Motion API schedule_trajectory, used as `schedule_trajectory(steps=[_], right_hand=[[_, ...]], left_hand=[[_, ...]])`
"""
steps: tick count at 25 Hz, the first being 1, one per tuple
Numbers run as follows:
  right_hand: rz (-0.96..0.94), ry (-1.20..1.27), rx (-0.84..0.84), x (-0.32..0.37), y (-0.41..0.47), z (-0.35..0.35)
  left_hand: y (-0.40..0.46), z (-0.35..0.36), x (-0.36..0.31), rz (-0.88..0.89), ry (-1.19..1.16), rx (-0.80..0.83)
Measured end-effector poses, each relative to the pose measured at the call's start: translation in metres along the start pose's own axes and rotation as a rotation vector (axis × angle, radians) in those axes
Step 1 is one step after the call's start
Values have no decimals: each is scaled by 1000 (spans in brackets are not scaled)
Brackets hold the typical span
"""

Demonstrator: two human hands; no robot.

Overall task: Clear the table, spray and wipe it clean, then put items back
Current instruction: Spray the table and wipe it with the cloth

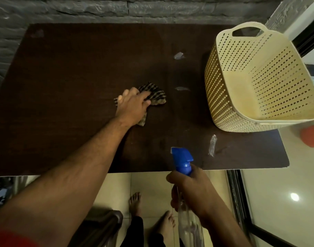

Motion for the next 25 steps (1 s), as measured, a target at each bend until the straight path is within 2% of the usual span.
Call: schedule_trajectory(steps=[4, 7, 9, 10, 12, 14, 15, 17, 19, 21, 23, 25], right_hand=[[-27, -5, -38, 6, -2, -4], [-102, 11, -66, 21, -1, -15], [-127, 43, -88, 27, 1, -27], [-124, 51, -91, 26, 1, -32], [-125, 48, -93, 23, 0, -37], [-125, 39, -92, 22, 0, -34], [-125, 37, -93, 22, 0, -33], [-132, 34, -83, 24, 1, -29], [-142, 40, -56, 28, 0, -26], [-135, 50, -42, 26, -2, -28], [-116, 61, -47, 21, 1, -31], [-117, 68, -55, 20, 6, -32]], left_hand=[[-25, 14, -39, 57, -46, 112], [-122, 32, -70, 314, 1, 231], [-181, 23, -44, 426, 55, 243], [-179, 13, -17, 404, 83, 195], [-128, -9, 31, 189, 91, 78], [-71, -21, 36, -23, 16, -34], [-55, -13, 14, -45, 49, -9], [-71, 19, -43, 33, 114, 121], [-133, 37, -73, 173, 62, 206], [-185, 25, -62, 267, -32, 189], [-183, 17, -33, 340, 13, 124], [-139, 8, -10, 228, 53, 61]])
Point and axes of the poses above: each hand's wrist, its own y-axis towards the middle knuckle, its own z-axis out of the palm, x = y × z, the point moved 9 cm from there along y, towards the middle knuckle, and after that the axes turned 7 degrees about -y, right-handed, at the moved point
